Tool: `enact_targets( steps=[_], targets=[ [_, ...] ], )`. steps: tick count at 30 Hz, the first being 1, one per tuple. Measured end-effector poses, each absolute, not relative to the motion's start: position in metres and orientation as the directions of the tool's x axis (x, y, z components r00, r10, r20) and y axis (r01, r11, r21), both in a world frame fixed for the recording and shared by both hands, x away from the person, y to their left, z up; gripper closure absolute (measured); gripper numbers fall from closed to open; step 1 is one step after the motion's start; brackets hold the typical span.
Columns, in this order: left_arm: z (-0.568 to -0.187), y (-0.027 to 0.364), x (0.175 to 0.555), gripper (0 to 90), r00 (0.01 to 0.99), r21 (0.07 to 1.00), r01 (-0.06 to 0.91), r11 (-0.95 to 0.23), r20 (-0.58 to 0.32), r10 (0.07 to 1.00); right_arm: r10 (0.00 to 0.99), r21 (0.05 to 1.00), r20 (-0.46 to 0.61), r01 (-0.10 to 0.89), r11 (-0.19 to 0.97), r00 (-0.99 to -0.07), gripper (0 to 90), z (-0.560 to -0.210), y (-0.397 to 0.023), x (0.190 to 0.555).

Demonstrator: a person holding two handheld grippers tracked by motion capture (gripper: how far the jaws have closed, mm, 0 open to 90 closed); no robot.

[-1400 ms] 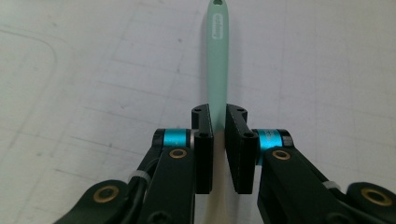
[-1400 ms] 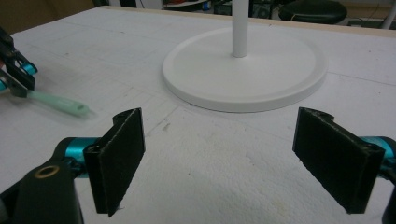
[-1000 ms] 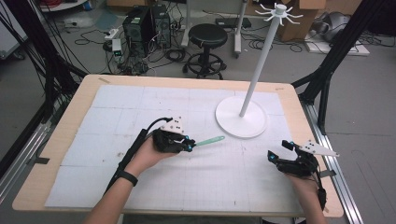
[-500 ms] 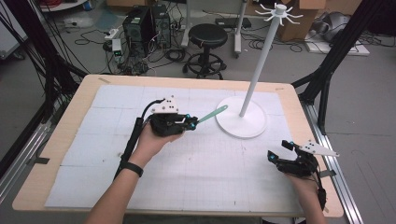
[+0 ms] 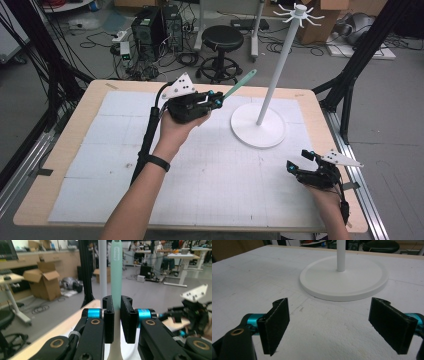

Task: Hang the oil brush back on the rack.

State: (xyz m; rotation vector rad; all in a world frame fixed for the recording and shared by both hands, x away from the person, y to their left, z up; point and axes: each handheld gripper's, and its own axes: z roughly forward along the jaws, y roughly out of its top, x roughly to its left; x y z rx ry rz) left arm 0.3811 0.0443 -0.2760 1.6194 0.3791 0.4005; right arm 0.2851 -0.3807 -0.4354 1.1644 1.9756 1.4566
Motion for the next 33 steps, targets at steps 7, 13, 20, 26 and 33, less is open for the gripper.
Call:
enact_targets(
  steps=[7, 13, 20, 26, 33],
  targets=[
    [-0.254, 0.035, 0.388, 82.1, 0.87, 1.0, -0.022, -0.008, 0.023, 0.493, 0.816, 0.923, 0.14, 0.373, 0.098, -0.561, 16.3, -0.435, -0.382, 0.286],
    [-0.243, 0.034, 0.398, 82.1, 0.886, 0.996, -0.011, 0.088, -0.031, 0.463, 0.814, 0.921, 0.148, 0.377, 0.093, -0.562, 16.3, -0.435, -0.382, 0.286],
    [-0.231, 0.023, 0.402, 82.2, 0.878, 0.996, -0.041, 0.08, -0.002, 0.478, 0.813, 0.922, 0.148, 0.376, 0.093, -0.563, 16.3, -0.436, -0.382, 0.286],
    [-0.221, 0.009, 0.404, 82.1, 0.876, 0.995, -0.073, 0.073, 0.029, 0.481, 0.813, 0.922, 0.151, 0.377, 0.09, -0.563, 16.3, -0.435, -0.382, 0.286],
    [-0.218, 0.0, 0.41, 82.1, 0.88, 0.992, -0.078, 0.104, 0.019, 0.474, 0.81, 0.923, 0.151, 0.375, 0.09, -0.567, 16.3, -0.436, -0.382, 0.287]
  ],
)
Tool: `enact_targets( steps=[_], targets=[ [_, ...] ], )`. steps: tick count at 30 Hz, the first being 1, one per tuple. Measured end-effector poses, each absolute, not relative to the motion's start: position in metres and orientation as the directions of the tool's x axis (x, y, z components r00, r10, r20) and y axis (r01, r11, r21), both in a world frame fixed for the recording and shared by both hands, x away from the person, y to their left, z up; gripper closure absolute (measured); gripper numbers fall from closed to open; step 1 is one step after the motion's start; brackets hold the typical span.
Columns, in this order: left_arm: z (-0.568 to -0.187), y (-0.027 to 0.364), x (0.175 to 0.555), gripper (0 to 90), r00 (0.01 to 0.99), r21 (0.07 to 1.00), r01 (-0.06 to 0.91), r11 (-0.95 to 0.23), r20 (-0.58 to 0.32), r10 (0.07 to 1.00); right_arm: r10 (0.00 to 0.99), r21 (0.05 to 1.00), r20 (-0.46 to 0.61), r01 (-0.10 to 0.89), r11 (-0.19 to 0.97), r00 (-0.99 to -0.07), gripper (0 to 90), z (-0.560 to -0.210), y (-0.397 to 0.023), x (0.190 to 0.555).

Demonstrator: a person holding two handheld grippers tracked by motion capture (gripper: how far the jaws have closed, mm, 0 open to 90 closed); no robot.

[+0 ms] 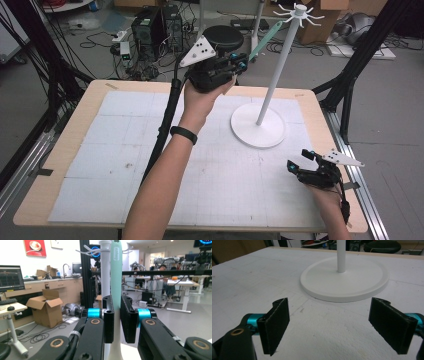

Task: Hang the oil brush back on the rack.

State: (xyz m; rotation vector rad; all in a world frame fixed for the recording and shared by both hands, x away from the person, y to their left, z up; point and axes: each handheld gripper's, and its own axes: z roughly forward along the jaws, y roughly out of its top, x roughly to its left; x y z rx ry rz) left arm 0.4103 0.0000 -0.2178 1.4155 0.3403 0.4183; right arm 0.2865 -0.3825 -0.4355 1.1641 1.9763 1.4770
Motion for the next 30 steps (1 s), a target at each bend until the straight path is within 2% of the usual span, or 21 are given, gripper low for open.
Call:
enact_targets(
  steps=[10, 30],
  targets=[
    [-0.219, -0.008, 0.42, 82.1, 0.875, 0.991, -0.066, 0.115, 0.002, 0.483, 0.809, 0.922, 0.154, 0.376, 0.089, -0.567, 16.3, -0.435, -0.382, 0.286],
    [-0.222, -0.021, 0.426, 82.1, 0.863, 0.992, -0.085, 0.095, 0.026, 0.505, 0.81, 0.922, 0.158, 0.379, 0.085, -0.564, 16.3, -0.435, -0.384, 0.284]
  ],
)
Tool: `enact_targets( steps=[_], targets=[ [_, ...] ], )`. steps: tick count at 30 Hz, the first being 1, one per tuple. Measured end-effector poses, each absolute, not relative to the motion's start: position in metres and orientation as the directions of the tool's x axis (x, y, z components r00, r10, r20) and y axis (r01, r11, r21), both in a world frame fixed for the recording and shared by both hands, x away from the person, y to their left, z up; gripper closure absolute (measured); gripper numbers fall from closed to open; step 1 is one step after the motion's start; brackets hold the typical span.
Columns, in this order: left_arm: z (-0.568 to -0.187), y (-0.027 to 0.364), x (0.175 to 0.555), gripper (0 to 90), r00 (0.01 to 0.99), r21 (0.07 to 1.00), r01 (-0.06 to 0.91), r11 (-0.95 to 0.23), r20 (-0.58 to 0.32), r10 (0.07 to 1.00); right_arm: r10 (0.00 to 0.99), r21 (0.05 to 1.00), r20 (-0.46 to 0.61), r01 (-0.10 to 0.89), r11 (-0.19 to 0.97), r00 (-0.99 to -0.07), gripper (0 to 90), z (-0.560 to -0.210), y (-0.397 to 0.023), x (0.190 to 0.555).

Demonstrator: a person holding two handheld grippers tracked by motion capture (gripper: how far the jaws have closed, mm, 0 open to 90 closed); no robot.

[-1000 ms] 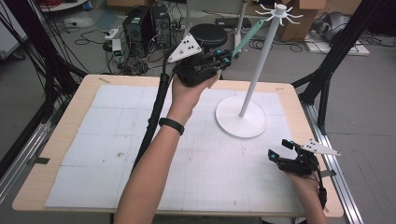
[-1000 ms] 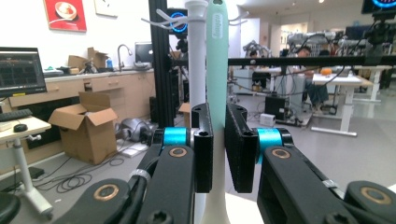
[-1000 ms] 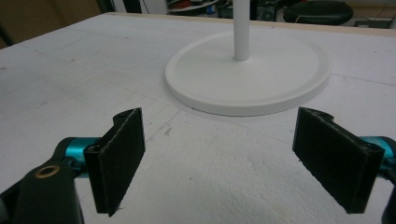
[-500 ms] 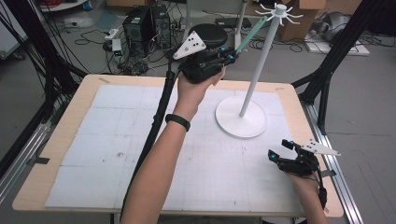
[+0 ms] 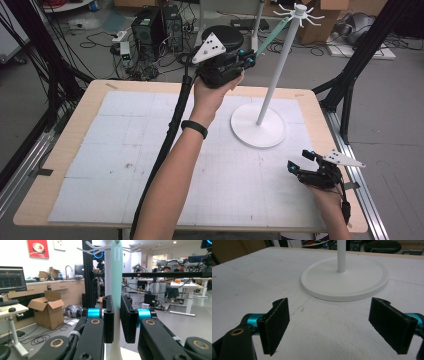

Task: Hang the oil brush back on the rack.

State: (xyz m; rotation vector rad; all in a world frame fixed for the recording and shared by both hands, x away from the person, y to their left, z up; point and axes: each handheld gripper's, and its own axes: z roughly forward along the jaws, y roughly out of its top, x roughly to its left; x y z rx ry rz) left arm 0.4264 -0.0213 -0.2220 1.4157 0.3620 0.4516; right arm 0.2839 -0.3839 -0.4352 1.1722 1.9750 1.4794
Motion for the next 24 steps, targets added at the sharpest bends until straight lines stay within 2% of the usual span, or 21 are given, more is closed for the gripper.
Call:
enact_targets(
  steps=[18, 21, 24],
  targets=[
    [-0.228, -0.036, 0.432, 80.0, 0.847, 0.997, -0.062, 0.048, 0.027, 0.531, 0.81, 0.924, 0.152, 0.373, 0.087, -0.566, 16.3, -0.436, -0.386, 0.284],
    [-0.229, -0.037, 0.433, 67.9, 0.845, 0.998, -0.042, 0.044, 0.012, 0.534, 0.808, 0.922, 0.155, 0.376, 0.088, -0.568, 16.3, -0.436, -0.386, 0.284],
    [-0.23, -0.039, 0.432, 59.8, 0.832, 0.999, -0.037, 0.004, 0.029, 0.555, 0.809, 0.922, 0.153, 0.377, 0.09, -0.568, 16.3, -0.436, -0.385, 0.284]
  ],
)
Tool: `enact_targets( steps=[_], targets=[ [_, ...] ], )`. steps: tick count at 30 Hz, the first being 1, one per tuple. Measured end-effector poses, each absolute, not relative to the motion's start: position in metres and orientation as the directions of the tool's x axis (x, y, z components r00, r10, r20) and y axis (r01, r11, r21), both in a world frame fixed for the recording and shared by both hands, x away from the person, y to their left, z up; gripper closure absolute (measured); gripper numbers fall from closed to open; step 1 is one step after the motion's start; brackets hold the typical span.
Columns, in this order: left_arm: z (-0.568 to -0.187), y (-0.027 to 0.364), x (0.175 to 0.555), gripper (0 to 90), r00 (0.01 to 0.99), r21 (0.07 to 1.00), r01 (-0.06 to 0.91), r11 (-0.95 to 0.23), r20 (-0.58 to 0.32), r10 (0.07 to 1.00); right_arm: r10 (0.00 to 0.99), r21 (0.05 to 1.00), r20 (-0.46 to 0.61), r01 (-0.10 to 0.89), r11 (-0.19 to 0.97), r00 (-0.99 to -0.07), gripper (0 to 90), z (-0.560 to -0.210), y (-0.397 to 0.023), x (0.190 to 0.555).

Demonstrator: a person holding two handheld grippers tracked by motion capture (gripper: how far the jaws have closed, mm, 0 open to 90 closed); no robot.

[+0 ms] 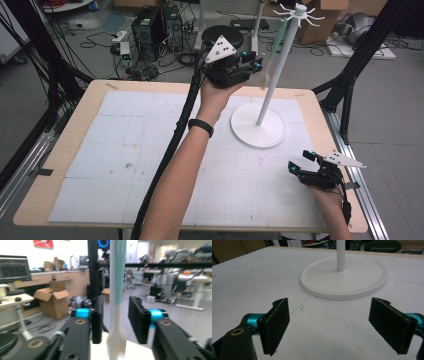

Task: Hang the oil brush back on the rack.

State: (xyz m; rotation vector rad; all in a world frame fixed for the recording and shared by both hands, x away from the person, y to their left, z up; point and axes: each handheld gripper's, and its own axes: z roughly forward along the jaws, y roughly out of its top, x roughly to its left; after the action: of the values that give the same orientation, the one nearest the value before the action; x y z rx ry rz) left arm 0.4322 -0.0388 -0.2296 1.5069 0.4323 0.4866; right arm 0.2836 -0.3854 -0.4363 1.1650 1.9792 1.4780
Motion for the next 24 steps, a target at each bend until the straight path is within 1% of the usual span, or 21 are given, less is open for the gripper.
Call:
enact_targets(
  steps=[1, 3, 5, 9, 11, 14, 16, 21, 24],
  targets=[
    [-0.23, -0.039, 0.432, 55.6, 0.831, 1.0, -0.029, -0.006, 0.027, 0.555, 0.809, 0.922, 0.154, 0.378, 0.09, -0.567, 16.3, -0.436, -0.385, 0.283],
    [-0.23, -0.037, 0.43, 50.0, 0.83, 0.999, -0.03, -0.036, 0.046, 0.557, 0.809, 0.922, 0.153, 0.377, 0.09, -0.568, 16.3, -0.436, -0.385, 0.284],
    [-0.23, -0.034, 0.428, 41.0, 0.833, 0.999, -0.016, -0.047, 0.039, 0.553, 0.809, 0.922, 0.153, 0.377, 0.091, -0.568, 16.3, -0.436, -0.385, 0.284],
    [-0.232, -0.023, 0.423, 33.1, 0.842, 0.997, -0.011, -0.074, 0.05, 0.537, 0.809, 0.922, 0.148, 0.375, 0.095, -0.569, 16.3, -0.436, -0.385, 0.284],
    [-0.233, -0.014, 0.42, 30.4, 0.852, 0.996, 0.002, -0.088, 0.045, 0.522, 0.809, 0.921, 0.148, 0.377, 0.097, -0.569, 16.3, -0.436, -0.384, 0.284],
    [-0.237, 0.003, 0.412, 25.7, 0.851, 0.991, 0.005, -0.131, 0.065, 0.52, 0.808, 0.921, 0.146, 0.376, 0.099, -0.57, 16.3, -0.435, -0.384, 0.284],
    [-0.242, 0.017, 0.405, 24.9, 0.858, 0.991, 0.002, -0.137, 0.069, 0.509, 0.808, 0.922, 0.143, 0.374, 0.101, -0.571, 16.3, -0.435, -0.383, 0.284],
    [-0.257, 0.058, 0.39, 21.8, 0.841, 0.987, -0.001, -0.163, 0.089, 0.534, 0.808, 0.922, 0.138, 0.373, 0.106, -0.572, 16.3, -0.434, -0.38, 0.285],
    [-0.266, 0.081, 0.382, 19.5, 0.838, 0.985, 0.022, -0.168, 0.073, 0.54, 0.808, 0.922, 0.138, 0.372, 0.106, -0.573, 16.3, -0.433, -0.378, 0.285]
  ],
)
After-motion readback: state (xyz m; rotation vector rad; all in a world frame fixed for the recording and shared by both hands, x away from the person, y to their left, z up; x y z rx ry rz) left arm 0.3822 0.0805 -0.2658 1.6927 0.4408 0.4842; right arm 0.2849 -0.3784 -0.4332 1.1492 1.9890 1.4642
